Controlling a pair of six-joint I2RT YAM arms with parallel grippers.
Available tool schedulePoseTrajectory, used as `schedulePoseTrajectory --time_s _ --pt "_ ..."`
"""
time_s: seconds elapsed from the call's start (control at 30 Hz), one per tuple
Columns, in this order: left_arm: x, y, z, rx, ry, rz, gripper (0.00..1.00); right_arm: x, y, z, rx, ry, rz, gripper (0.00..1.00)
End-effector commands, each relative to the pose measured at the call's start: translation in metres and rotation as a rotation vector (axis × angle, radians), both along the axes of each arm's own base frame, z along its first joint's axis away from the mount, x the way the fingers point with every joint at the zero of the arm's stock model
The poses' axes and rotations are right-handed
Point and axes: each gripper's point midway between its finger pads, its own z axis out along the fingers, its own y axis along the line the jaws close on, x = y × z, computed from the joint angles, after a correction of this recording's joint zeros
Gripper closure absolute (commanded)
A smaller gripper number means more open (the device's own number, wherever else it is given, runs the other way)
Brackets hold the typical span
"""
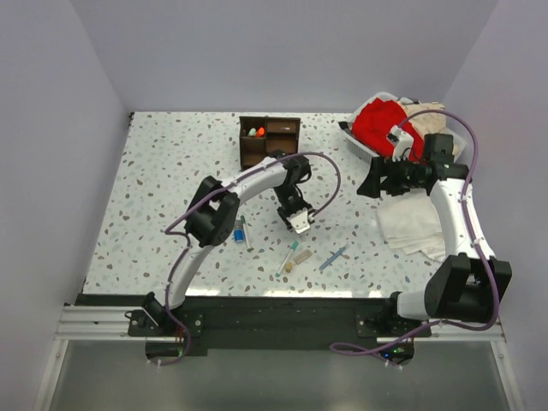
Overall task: Sort the stationery into containers
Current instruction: Pick up the pen from the center of the board.
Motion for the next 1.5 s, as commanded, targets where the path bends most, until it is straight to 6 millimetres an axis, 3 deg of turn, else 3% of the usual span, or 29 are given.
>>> schedulePoseTrajectory --time_s 0.0,0.27,0.63,0.77,0.87,0.97,1.07,1.1,1.13,1.2,1.27,1.3,1.37,1.4,1.47 --pt "0.000 -0.005 -0.001 0.007 -0.027 -0.049 0.54 -0.007 0.005 0.011 0.026 -0.035 0.031 0.11" --pt "-0.011 0.013 -0.027 0.161 -0.042 -0.054 0.69 -0.014 0.004 0.012 0.043 -0.007 0.072 0.12" --pt "-0.045 0.040 -0.064 0.355 0.020 -0.052 0.74 -0.028 0.008 0.022 0.081 0.034 0.123 0.16" --pt "-0.046 0.049 -0.071 0.402 0.023 -0.037 0.82 -0.032 0.010 0.025 0.088 0.030 0.130 0.20" --pt "-0.039 0.039 -0.062 0.370 0.046 0.032 0.94 -0.031 0.009 0.031 0.088 0.020 0.112 0.21" --pt "-0.021 0.018 -0.036 0.279 0.079 0.151 1.00 -0.025 0.007 0.041 0.077 -0.018 0.089 0.21" --pt "0.005 0.001 0.006 0.175 0.070 0.259 1.00 -0.015 0.002 0.049 0.053 -0.066 0.048 0.20" --pt "0.017 -0.007 0.031 0.115 0.039 0.286 1.00 -0.012 0.001 0.050 0.048 -0.073 0.040 0.20" --pt "0.024 -0.007 0.045 0.090 0.038 0.328 1.00 -0.009 0.000 0.052 0.047 -0.086 0.035 0.20" --pt "0.049 -0.005 0.102 -0.049 -0.033 0.404 1.00 -0.003 -0.002 0.051 0.050 -0.080 0.019 0.20" --pt "0.063 0.003 0.131 -0.111 -0.059 0.464 1.00 0.003 -0.003 0.052 0.050 -0.082 0.004 0.20" --pt "0.073 0.003 0.159 -0.183 -0.104 0.489 1.00 0.006 -0.004 0.050 0.051 -0.079 -0.002 0.20" --pt "0.088 0.012 0.191 -0.262 -0.082 0.585 1.00 0.013 -0.006 0.053 0.051 -0.094 -0.019 0.20" --pt "0.099 0.012 0.220 -0.351 -0.118 0.614 1.00 0.017 -0.007 0.052 0.053 -0.092 -0.029 0.20" --pt "0.116 0.026 0.253 -0.454 -0.030 0.755 1.00 0.025 -0.009 0.054 0.055 -0.099 -0.053 0.21"
